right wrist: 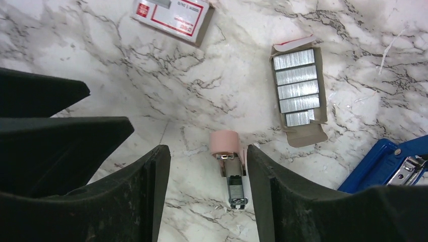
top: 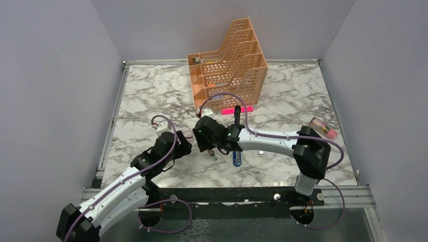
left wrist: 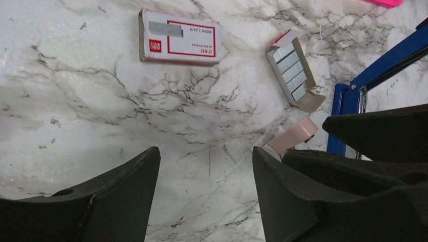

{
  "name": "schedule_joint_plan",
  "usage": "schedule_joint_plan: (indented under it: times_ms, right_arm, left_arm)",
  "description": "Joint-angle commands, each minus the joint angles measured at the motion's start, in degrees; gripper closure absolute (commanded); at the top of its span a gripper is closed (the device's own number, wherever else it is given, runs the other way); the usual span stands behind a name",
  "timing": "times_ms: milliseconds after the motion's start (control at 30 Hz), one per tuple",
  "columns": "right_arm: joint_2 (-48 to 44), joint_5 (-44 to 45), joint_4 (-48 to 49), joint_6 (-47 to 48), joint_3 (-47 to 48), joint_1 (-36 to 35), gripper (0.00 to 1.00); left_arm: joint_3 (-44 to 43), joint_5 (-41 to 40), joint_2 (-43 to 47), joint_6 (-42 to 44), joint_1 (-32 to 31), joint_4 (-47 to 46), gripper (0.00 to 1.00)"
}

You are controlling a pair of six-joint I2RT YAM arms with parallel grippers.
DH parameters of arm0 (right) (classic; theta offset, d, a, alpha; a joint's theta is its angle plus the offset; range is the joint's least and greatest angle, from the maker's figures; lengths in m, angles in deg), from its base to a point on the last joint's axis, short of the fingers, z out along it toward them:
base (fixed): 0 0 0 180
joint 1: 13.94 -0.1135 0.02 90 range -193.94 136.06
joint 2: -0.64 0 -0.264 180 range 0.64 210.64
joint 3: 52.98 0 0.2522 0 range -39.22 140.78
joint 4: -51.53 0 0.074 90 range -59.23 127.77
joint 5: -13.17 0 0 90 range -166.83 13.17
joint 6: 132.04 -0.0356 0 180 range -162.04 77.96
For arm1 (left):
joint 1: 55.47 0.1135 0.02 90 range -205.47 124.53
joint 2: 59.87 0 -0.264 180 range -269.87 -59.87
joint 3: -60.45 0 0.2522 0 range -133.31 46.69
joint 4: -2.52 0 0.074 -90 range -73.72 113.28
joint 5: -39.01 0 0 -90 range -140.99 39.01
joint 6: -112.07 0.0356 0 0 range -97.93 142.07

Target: Load the staples into the stapler

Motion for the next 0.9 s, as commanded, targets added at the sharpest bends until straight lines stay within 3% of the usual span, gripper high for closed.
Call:
schedule_joint_plan:
  times_ms: [0,167,300,500,667,867]
  right_arm:
    - [3.29,1.80,-3.49,1.43,2.61,0.79,0.38]
    - [5.07,0.74,-3.31,2.39,3.76,1.53,0.41]
    - [5.73,0.83,-3.41,2.72,4.28,1.98,0.52]
    - [4.68,2.12,-2.36,3.05,3.73,2.22,0.66]
    - [4.17,3.92,-1.37,1.72,3.57,2.35,0.67]
    - [4.50,5.32,-1.51,-0.09,4.10,2.79,0.68]
  left_arm:
    - [2.65,5.63,0.46,-3.09,0.29,-2.92,0.33]
    - [6.04,11.65,-1.44,-3.75,0.29,-9.69,0.39]
    - [10.01,19.93,-5.76,-5.02,0.32,-20.39,0.44]
    - [11.23,26.07,-13.13,-5.26,0.24,-29.97,0.50]
    - [13.09,29.22,-16.75,-6.64,0.24,-37.02,0.50]
    - [12.94,30.44,-20.18,-6.62,0.29,-38.72,0.56]
